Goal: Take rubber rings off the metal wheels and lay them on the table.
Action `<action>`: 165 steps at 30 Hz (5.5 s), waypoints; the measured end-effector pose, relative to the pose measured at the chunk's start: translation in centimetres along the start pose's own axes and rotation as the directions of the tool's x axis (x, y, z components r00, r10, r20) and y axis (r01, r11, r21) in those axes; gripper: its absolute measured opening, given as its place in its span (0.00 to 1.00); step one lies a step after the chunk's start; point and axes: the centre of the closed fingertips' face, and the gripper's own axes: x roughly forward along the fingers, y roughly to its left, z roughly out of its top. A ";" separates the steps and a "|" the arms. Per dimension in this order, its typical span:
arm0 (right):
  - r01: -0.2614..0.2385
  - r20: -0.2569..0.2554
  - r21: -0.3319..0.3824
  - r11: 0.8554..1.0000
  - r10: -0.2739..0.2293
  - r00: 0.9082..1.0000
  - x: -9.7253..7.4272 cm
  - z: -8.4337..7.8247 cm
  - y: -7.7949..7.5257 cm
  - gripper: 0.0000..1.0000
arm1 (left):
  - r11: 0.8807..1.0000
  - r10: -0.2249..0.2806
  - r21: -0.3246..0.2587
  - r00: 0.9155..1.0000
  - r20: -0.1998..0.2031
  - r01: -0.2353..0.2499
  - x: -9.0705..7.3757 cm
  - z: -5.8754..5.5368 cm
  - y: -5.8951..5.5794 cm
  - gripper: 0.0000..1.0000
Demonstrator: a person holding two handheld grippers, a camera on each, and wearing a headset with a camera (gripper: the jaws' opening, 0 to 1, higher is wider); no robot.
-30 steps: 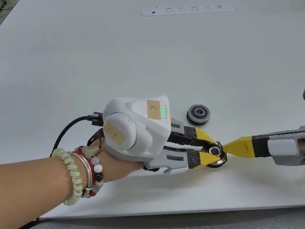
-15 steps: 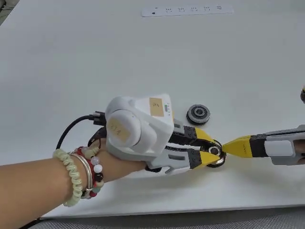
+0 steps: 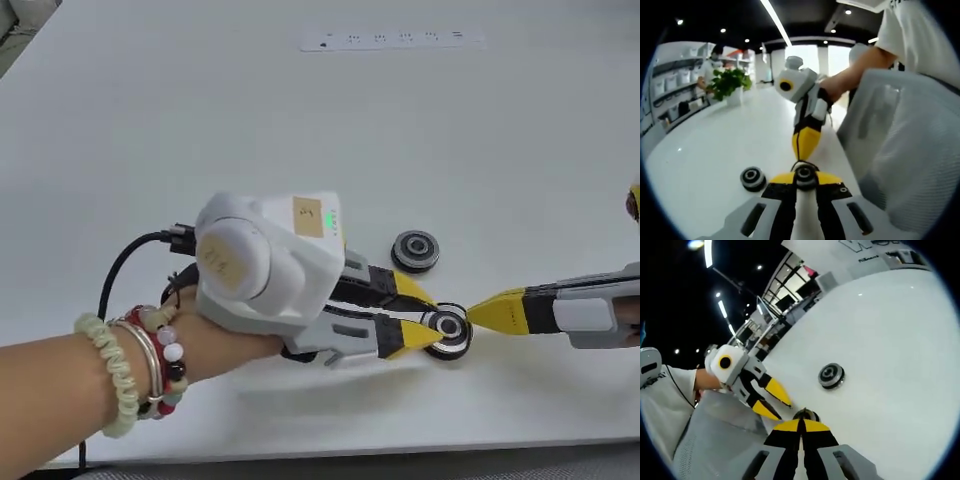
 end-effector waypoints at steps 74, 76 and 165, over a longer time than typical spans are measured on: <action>-0.103 -0.170 -0.227 0.968 0.065 0.983 4.8 2.3 5.7 0.00 | 0.907 0.363 -0.232 0.932 0.011 -0.350 -14.8 -4.8 -1.4 1.00; -0.108 -0.189 -0.231 0.967 0.065 0.980 5.3 2.0 5.7 0.00 | 0.907 0.363 -0.233 0.932 0.015 -0.350 -14.7 -4.7 -1.4 1.00; 0.133 -0.044 -0.424 0.896 -0.167 0.985 -0.8 -1.4 -0.2 0.29 | 0.989 0.117 0.080 0.991 0.059 -0.121 -5.9 5.5 1.3 0.70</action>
